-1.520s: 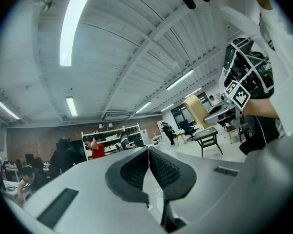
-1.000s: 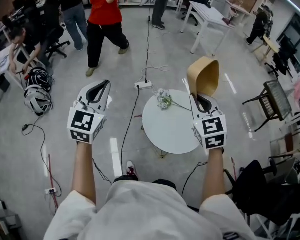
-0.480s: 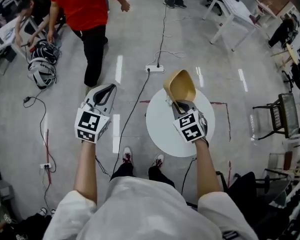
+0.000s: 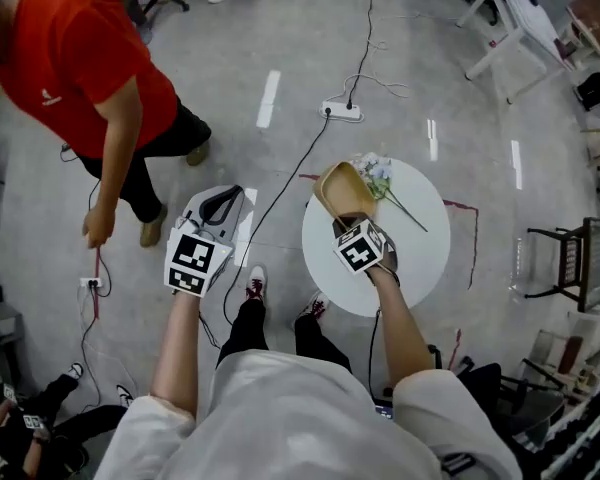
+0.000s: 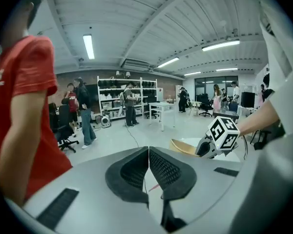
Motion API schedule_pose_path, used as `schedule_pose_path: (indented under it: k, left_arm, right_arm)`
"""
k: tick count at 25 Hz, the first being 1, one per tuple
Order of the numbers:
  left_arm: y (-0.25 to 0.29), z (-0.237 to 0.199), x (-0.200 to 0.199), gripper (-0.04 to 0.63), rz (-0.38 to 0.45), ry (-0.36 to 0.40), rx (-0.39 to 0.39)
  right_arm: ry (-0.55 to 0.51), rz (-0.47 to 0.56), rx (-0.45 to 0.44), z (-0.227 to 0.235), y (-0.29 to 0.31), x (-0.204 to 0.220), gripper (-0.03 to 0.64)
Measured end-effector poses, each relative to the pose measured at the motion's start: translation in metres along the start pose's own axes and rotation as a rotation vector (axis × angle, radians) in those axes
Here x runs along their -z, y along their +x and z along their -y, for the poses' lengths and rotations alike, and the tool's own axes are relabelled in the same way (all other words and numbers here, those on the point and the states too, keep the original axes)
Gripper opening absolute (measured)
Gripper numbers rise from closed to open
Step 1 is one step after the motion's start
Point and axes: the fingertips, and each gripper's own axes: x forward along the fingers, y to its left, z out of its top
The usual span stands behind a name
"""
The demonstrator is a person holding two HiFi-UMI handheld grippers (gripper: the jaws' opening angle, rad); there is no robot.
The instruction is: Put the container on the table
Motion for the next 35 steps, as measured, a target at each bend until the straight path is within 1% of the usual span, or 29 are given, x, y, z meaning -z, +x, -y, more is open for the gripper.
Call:
schedule_pose_path:
  k: [4,9,12,15,17,20,22,24,26,28,32,35]
  left_arm:
    - [0.008,-0.006,0.032,0.021,-0.06,-0.024,-0.007]
    - [0.016,-0.013,0.045,0.021,-0.094,-0.027,0.0]
    - [0.02,-0.016,0.048,0.021,-0.099,-0.021,0.008]
    - [0.02,-0.015,0.045,0.021,-0.09,-0.016,0.014]
    - [0.019,-0.017,0.038,0.021,-0.077,-0.012,0.017]
    - [0.019,-0.022,0.017,0.021,-0.032,-0.002,0.038]
    - [0.015,-0.02,0.001,0.021,-0.008,0.009,0.047]
    - [0.012,-0.016,-0.019,0.021,0.02,0.027,0.053]
    - [0.014,-0.015,-0.05,0.021,0.063,0.066,0.062]
    - [0.015,-0.017,-0.085,0.021,0.12,0.109,0.069]
    - [0.003,-0.014,-0.153,0.021,0.236,0.179,0.078]
    - [-0.004,-0.007,-0.206,0.021,0.331,0.238,0.095]
  right_arm:
    - [-0.022,-0.092,-0.059,-0.008,0.047,0.02,0.023]
    - [-0.07,-0.175,-0.069,-0.014,0.071,0.031,0.028]
    - [-0.062,-0.183,-0.077,-0.016,0.075,0.033,0.049]
    - [-0.031,-0.155,-0.055,-0.009,0.061,0.03,0.079]
    - [0.008,-0.108,-0.016,0.0,0.04,0.022,0.081]
    - [0.085,-0.018,0.025,0.011,-0.006,0.001,0.08]
    - [0.112,0.033,0.043,0.015,-0.04,-0.008,0.08]
    - [0.13,0.089,0.085,0.027,-0.08,-0.015,0.078]
    - [0.161,0.167,0.169,0.054,-0.127,-0.027,0.055]
    - [0.184,0.267,0.274,0.083,-0.182,-0.046,0.021]
    - [0.208,0.464,0.445,0.115,-0.291,-0.081,0.014]
    - [0.197,0.568,0.548,0.125,-0.357,-0.1,0.014]
